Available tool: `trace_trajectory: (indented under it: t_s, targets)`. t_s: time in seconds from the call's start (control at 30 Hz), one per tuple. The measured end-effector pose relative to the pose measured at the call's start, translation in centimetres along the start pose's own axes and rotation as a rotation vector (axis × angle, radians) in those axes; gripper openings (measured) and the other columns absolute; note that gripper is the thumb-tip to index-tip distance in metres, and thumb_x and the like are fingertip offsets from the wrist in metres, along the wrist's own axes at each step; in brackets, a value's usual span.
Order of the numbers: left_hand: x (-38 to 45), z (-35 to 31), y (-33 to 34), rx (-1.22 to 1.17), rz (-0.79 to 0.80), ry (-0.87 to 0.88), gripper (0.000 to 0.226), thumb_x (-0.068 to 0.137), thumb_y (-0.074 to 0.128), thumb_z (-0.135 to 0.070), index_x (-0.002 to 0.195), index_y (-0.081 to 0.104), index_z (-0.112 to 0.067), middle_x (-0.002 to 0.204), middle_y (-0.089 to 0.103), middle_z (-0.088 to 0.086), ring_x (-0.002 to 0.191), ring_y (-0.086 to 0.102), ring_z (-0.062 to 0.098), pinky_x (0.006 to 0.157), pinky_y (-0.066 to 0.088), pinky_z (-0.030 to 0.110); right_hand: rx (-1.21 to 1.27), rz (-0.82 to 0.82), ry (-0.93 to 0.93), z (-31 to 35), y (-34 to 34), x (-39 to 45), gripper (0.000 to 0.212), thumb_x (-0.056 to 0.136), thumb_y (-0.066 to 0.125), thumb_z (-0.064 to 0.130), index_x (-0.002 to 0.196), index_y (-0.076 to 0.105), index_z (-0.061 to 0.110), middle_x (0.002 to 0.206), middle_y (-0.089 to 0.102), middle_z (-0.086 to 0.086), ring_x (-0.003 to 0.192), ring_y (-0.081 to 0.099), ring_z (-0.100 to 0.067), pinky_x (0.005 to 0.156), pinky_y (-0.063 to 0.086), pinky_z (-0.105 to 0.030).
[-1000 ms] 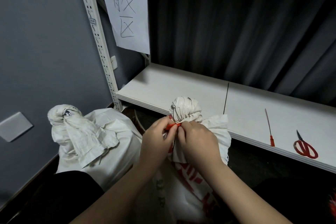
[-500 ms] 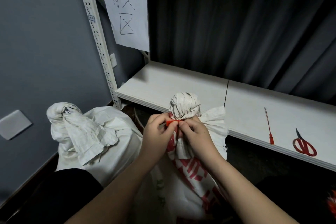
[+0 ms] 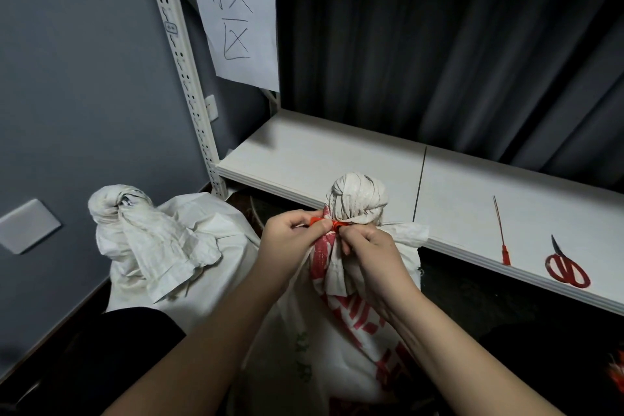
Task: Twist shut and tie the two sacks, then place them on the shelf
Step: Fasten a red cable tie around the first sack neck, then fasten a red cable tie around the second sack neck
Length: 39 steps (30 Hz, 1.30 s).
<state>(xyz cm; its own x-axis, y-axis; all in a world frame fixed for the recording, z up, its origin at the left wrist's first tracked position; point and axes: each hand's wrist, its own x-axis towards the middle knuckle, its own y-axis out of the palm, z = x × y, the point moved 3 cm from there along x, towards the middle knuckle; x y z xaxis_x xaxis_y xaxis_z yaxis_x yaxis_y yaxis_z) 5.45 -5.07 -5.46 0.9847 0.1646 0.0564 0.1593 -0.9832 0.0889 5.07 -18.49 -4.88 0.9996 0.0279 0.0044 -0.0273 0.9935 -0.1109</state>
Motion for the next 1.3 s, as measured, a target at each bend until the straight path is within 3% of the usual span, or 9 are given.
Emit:
trace_trajectory:
  t_s: [0.27, 0.4, 0.57, 0.73, 0.87, 1.03, 1.1, 1.23, 1.3]
  targets:
    - [0.0, 0.3, 0.1, -0.129, 0.019, -0.078, 0.030, 0.083, 0.066, 0.004, 0.056, 0.066, -0.010, 0.084, 0.073, 0.006, 0.081, 0.066, 0.014, 0.080, 0.053, 0.027, 0.042, -0.006, -0.011, -0.5, -0.1, 0.0, 0.052, 0.087, 0.054, 0.006, 0.038, 0.042, 0.019, 0.060, 0.041, 0.001, 0.057, 0.039, -0.008, 0.062, 0.031, -0.029]
    - [0.6, 1.4, 0.1, -0.014, 0.038, 0.009, 0.024, 0.085, 0.060, 0.009, 0.067, 0.053, -0.004, 0.091, 0.073, -0.010, 0.085, 0.067, -0.003, 0.079, 0.052, 0.013, -0.062, 0.057, -0.055, -1.4, 0.0, 1.2, 0.047, 0.088, 0.055, 0.016, 0.041, 0.049, 0.022, 0.061, 0.047, 0.005, 0.063, 0.046, -0.006, 0.071, 0.035, -0.029]
    - [1.0, 3.1, -0.3, 0.287, 0.085, 0.052, 0.022, 0.084, 0.066, -0.001, 0.070, 0.056, -0.014, 0.109, 0.066, -0.004, 0.084, 0.064, -0.014, 0.082, 0.050, 0.011, -0.469, 0.092, -0.191, -3.3, 0.3, 1.5, 0.040, 0.090, 0.046, 0.026, 0.052, 0.056, 0.031, 0.072, 0.059, -0.004, 0.082, 0.055, -0.020, 0.078, 0.041, -0.038]
    - [0.5, 4.6, -0.6, 0.710, 0.077, 0.001, 0.033, 0.083, 0.067, -0.021, 0.058, 0.046, -0.027, 0.065, 0.062, -0.009, 0.075, 0.063, 0.016, 0.069, 0.043, 0.026, -0.662, 0.208, -0.009, -6.1, 0.2, 1.4, 0.031, 0.097, 0.045, 0.021, 0.084, 0.071, 0.009, 0.099, 0.051, -0.006, 0.102, 0.052, -0.020, 0.092, 0.038, -0.031]
    - [-0.9, 6.8, -1.2, 0.855, 0.109, -0.142, 0.033, 0.087, 0.060, -0.024, 0.060, 0.041, -0.026, 0.062, 0.050, -0.011, 0.079, 0.058, 0.019, 0.066, 0.033, 0.025, -0.735, 0.385, 0.063, -8.5, 0.9, 0.3, 0.028, 0.098, 0.042, 0.019, 0.094, 0.066, 0.003, 0.113, 0.055, -0.018, 0.112, 0.049, -0.024, 0.098, 0.033, -0.028]
    - [-0.7, 5.5, -0.8, 0.922, 0.201, -0.203, 0.022, 0.083, 0.058, -0.023, 0.067, 0.044, -0.026, 0.075, 0.056, -0.008, 0.092, 0.061, 0.020, 0.073, 0.040, 0.027, -0.711, 0.365, 0.056, -7.5, 0.1, 0.1, 0.036, 0.094, 0.050, 0.022, 0.059, 0.040, 0.024, 0.071, 0.053, -0.004, 0.076, 0.048, -0.016, 0.075, 0.041, -0.036]
    - [-0.2, 3.9, -0.6, 0.932, 0.208, -0.212, 0.012, 0.082, 0.057, -0.023, 0.078, 0.046, -0.024, 0.084, 0.060, -0.003, 0.095, 0.061, 0.022, 0.081, 0.043, 0.030, -0.731, 0.405, 0.123, -6.1, -1.0, 0.1, 0.037, 0.094, 0.051, 0.032, 0.059, 0.045, 0.021, 0.064, 0.053, 0.002, 0.068, 0.050, -0.013, 0.066, 0.039, -0.031]
    - [1.1, -1.1, 0.8, 0.953, 0.091, 0.028, 0.009, 0.084, 0.055, -0.018, 0.090, 0.048, -0.018, 0.096, 0.064, 0.003, 0.092, 0.061, 0.026, 0.077, 0.044, 0.032, -0.718, 0.509, 0.287, -3.4, -4.9, 0.4, 0.031, 0.095, 0.050, 0.026, 0.066, 0.056, 0.018, 0.058, 0.061, 0.004, 0.046, 0.057, -0.005, 0.042, 0.038, -0.016]
    - [1.7, -3.2, 3.1, 0.864, 0.079, 0.130, 0.004, 0.086, 0.055, -0.017, 0.090, 0.053, -0.017, 0.092, 0.065, 0.002, 0.089, 0.060, 0.023, 0.078, 0.046, 0.033, -0.761, 0.437, 0.262, -1.7, -7.6, 1.2, 0.031, 0.094, 0.051, 0.019, 0.063, 0.055, 0.016, 0.059, 0.060, 0.001, 0.041, 0.055, -0.004, 0.040, 0.039, -0.015]
